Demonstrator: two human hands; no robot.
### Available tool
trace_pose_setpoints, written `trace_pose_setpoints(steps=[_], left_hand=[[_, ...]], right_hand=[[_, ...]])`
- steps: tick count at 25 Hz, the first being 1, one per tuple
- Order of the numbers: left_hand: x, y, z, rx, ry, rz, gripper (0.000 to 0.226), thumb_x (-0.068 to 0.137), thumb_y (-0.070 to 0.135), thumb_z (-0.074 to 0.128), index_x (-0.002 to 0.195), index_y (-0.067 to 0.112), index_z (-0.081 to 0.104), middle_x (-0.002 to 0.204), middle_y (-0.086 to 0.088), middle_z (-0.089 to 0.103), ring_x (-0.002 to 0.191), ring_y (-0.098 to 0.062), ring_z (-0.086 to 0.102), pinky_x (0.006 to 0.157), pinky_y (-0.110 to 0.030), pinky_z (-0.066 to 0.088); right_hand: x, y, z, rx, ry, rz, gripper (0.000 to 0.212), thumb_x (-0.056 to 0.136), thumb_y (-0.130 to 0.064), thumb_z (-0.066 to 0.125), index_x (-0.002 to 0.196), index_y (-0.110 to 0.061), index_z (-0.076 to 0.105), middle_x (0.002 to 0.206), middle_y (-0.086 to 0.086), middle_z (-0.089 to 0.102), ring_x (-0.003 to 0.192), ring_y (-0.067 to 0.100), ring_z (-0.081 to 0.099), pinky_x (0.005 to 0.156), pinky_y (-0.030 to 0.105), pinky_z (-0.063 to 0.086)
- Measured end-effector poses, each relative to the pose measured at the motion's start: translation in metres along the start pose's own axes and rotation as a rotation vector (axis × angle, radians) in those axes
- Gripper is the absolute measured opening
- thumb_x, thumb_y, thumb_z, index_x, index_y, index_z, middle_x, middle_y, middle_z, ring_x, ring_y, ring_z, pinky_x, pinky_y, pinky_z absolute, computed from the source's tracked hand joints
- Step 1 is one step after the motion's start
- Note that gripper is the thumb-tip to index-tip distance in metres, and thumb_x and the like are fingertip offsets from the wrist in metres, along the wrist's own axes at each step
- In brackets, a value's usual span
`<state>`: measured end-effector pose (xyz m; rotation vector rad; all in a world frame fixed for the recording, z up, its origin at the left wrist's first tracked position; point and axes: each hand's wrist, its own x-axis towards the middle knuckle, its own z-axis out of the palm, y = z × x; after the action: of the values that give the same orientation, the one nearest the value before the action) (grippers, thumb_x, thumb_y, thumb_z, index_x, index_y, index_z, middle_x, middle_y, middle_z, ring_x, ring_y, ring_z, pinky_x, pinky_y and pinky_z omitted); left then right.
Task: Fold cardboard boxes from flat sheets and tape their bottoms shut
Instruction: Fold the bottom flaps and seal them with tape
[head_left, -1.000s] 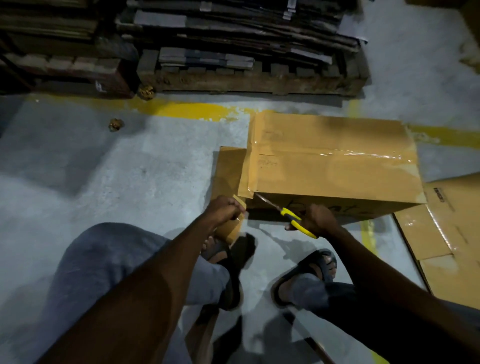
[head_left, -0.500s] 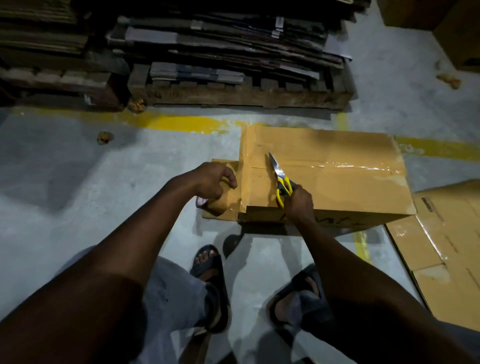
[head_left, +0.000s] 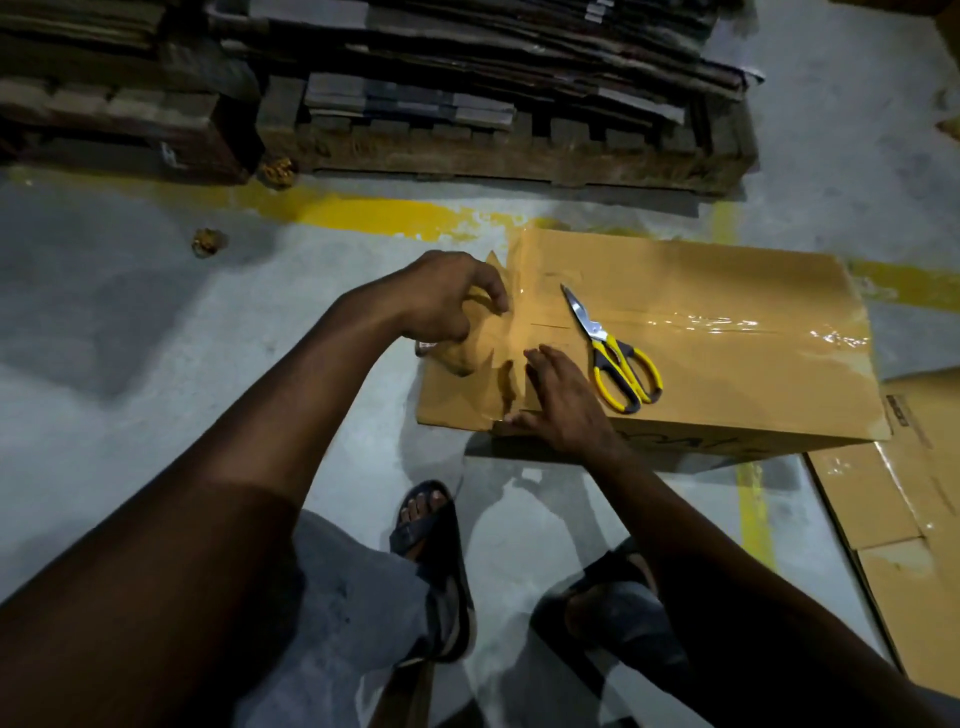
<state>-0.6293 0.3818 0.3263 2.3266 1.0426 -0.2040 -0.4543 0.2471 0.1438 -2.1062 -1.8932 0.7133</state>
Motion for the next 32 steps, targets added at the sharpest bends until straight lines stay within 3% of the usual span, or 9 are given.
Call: trace_pose_setpoints(steps=[7,10,14,18,20,22,25,28,32], left_hand=[[-0.008,-0.02,-0.006,0.015,-0.038,-0.045,0.055,0.073,-0.008,0.063,0.113,0.029,0.064,0.113,0.001,0.051,0.095,-0.014,0.04,0.074,-0.025,0.034],[-0.008,-0.025,-0.012,-0.028,0.04,-0.088,0.057,0.071,-0.01,0.062,0.111,0.031,0.063,0.107,0.003,0.046,0.092,-0.015,0.041,0.072,-0.027,0.034],[-0.006,-0.03,-0.017,-0.089,0.122,-0.112,0.06,0.069,-0.01,0.063,0.113,0.03,0.063,0.12,-0.003,0.05,0.1,-0.023,0.049,0.073,-0.028,0.036],[0.006,-0.036,-0.02,-0.108,0.135,-0.141,0.058,0.072,-0.008,0.062,0.115,0.03,0.063,0.125,-0.005,0.051,0.104,-0.025,0.05,0.073,-0.027,0.035],[0.009,-0.037,-0.018,-0.126,0.124,-0.143,0.057,0.071,-0.006,0.065,0.115,0.03,0.063,0.122,-0.003,0.052,0.096,-0.021,0.049,0.072,-0.026,0.035],[0.012,-0.039,-0.016,-0.155,0.098,-0.142,0.058,0.067,-0.004,0.069,0.114,0.03,0.063,0.121,-0.002,0.052,0.096,-0.019,0.049,0.071,-0.025,0.037],[0.02,-0.043,-0.014,-0.173,0.081,-0.157,0.058,0.07,-0.005,0.065,0.116,0.03,0.062,0.123,-0.002,0.052,0.11,-0.021,0.05,0.075,-0.025,0.037],[0.032,-0.04,-0.011,-0.197,0.071,-0.153,0.059,0.069,-0.006,0.066,0.115,0.03,0.062,0.124,-0.001,0.052,0.114,-0.021,0.05,0.079,-0.028,0.042],[0.039,-0.038,-0.006,-0.236,0.06,-0.13,0.059,0.068,-0.008,0.064,0.112,0.032,0.062,0.122,0.0,0.053,0.114,-0.02,0.048,0.087,-0.034,0.048]], right_hand=[[0.008,-0.004,0.027,-0.244,0.116,0.065,0.084,0.074,-0.054,0.075,0.141,-0.02,0.038,0.146,0.012,0.037,0.133,0.032,0.038,0.108,0.049,0.034],[0.013,-0.006,0.025,-0.303,0.132,-0.002,0.084,0.074,-0.069,0.058,0.141,-0.023,0.038,0.148,0.01,0.033,0.135,0.031,0.031,0.106,0.053,0.027],[0.06,-0.02,0.006,-0.435,0.17,-0.049,0.071,0.089,-0.061,0.031,0.144,-0.018,0.044,0.155,0.003,0.034,0.148,0.029,0.015,0.115,0.059,0.009],[0.122,-0.025,-0.001,-0.796,-0.058,-0.121,0.077,0.091,-0.062,0.012,0.115,-0.017,0.07,0.14,0.009,0.055,0.15,0.036,0.004,0.114,0.064,-0.006],[0.142,-0.02,0.0,-0.789,-0.144,-0.228,0.067,0.094,-0.059,0.02,0.11,-0.02,0.072,0.139,0.01,0.056,0.15,0.035,0.005,0.115,0.064,-0.007],[0.161,-0.01,-0.005,-0.618,-0.014,-0.234,0.054,0.095,-0.048,0.029,0.126,-0.018,0.062,0.146,0.011,0.048,0.147,0.036,0.019,0.116,0.062,0.005],[0.196,0.016,-0.026,-0.258,0.344,0.149,0.065,0.085,-0.045,0.051,0.14,-0.013,0.043,0.148,0.016,0.04,0.139,0.039,0.032,0.113,0.056,0.022],[0.228,0.026,-0.042,-0.137,0.183,0.383,0.084,0.075,-0.054,0.066,0.145,-0.018,0.036,0.147,0.017,0.04,0.14,0.038,0.029,0.115,0.055,0.016],[0.251,0.019,-0.04,-0.27,0.174,0.355,0.062,0.078,-0.046,0.065,0.132,-0.019,0.051,0.132,0.018,0.051,0.124,0.041,0.044,0.106,0.05,0.028]])
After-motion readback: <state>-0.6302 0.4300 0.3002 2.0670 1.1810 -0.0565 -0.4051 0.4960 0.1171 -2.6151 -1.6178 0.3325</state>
